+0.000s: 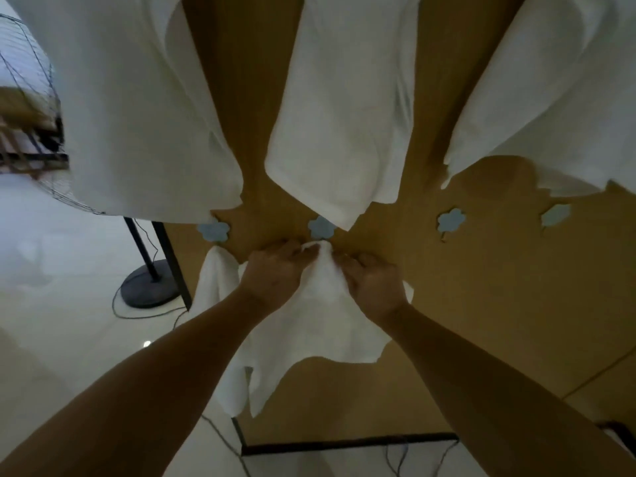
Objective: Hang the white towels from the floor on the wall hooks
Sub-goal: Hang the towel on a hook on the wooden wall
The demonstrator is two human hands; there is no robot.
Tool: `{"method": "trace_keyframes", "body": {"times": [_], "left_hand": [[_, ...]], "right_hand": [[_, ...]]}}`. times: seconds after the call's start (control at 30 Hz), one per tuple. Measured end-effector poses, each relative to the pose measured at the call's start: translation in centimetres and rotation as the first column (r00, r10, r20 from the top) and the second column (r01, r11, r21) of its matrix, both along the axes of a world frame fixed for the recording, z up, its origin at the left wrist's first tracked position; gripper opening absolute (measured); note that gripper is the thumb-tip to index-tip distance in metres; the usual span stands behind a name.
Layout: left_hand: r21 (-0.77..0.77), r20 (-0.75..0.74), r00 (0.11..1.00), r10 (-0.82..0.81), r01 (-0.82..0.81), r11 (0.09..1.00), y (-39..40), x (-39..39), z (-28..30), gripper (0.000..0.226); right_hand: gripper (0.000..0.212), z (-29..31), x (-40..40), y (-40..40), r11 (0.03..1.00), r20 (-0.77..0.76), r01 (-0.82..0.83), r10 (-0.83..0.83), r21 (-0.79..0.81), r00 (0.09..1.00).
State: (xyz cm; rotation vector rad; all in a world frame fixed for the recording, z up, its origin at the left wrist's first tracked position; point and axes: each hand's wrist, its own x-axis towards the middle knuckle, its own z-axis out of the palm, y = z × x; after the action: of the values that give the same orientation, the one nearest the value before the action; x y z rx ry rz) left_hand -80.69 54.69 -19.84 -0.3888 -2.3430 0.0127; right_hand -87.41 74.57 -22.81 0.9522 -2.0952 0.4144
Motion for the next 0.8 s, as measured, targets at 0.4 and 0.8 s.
{"method": "trace_keyframes", "body": {"times": [0.4, 0.8], "left_hand": [[0.353, 0.213, 0.915, 0.342, -0.399, 0.847, 4.7, 1.1, -3.3, 0.027], [0.763, 0.562, 0.815, -0.138, -0.447, 0.468, 6.1, 2.4, -2.7, 0.043]], "right_hand": [[0.025, -3.0, 2.7, -3.1, 0.873, 0.559, 0.073, 0.243, -0.482, 0.793], [0.021, -4.6, 4.7, -3.8, 0.786, 0.607, 0.106, 0.376, -0.609, 0.700]]}}
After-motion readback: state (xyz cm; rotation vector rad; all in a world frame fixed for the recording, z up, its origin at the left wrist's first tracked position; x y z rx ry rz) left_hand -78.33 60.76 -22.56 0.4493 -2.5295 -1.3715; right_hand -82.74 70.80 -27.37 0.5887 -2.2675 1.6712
